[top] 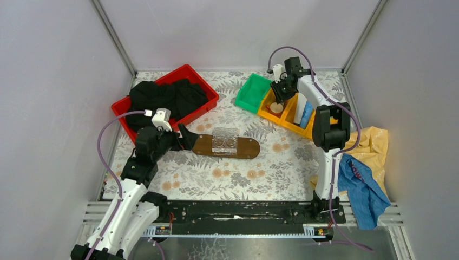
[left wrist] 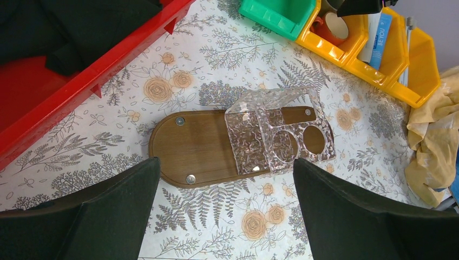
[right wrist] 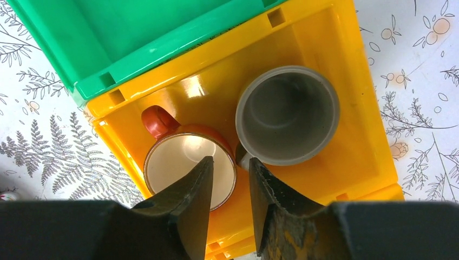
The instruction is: Prepare toiletry sets of a toothbrush and toothpaste on the tray
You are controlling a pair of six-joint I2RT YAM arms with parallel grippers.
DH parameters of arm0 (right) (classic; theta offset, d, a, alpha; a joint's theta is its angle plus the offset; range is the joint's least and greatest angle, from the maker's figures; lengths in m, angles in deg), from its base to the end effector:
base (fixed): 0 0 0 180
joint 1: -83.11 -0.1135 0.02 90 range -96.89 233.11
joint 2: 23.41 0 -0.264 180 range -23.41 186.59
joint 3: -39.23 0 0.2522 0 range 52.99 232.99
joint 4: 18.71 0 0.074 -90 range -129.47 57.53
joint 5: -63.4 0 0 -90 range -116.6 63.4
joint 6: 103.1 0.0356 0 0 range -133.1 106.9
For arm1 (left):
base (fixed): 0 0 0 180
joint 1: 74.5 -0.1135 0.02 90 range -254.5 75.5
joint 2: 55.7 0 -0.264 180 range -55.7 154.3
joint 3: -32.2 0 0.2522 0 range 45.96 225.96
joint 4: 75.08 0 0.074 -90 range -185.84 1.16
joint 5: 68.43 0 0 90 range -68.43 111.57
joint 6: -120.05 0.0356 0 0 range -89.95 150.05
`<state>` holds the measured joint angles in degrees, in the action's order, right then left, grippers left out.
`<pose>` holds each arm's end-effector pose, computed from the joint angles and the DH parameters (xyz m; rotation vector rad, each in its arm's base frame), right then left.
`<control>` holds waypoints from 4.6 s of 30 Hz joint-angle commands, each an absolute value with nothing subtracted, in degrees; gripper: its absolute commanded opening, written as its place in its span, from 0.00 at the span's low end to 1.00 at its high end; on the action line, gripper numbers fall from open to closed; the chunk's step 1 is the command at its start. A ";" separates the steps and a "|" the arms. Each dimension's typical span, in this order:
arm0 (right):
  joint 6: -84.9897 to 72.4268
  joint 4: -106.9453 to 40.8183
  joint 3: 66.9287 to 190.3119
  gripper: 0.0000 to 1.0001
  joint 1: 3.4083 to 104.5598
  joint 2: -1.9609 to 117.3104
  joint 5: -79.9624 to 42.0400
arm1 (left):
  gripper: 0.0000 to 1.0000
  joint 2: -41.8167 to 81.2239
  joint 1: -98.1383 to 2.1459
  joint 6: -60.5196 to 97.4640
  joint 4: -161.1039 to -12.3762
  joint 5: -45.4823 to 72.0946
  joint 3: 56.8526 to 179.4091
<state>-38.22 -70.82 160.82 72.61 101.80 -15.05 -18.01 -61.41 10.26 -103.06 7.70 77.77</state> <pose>0.4758 0.0954 0.2233 -0.8456 2.3752 0.1539 0.1567 -0.0452 0.2722 0.0516 1.9593 -0.6141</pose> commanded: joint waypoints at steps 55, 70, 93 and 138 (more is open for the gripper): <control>-55.88 -68.33 140.98 0.00 71.30 69.46 7.11 | 1.00 -22.80 -61.31 3.14 -86.35 -18.45 74.57; -74.22 -86.62 141.10 0.00 63.44 64.88 16.57 | 0.94 -17.21 -58.48 -23.07 -36.52 -28.26 63.98; -64.16 -109.77 157.85 0.00 48.86 77.10 12.34 | 0.54 -1.89 -27.77 18.71 -74.40 0.87 81.40; -58.21 -110.06 161.20 0.00 44.70 80.30 4.53 | 0.51 2.36 -25.67 24.68 -92.45 1.23 89.54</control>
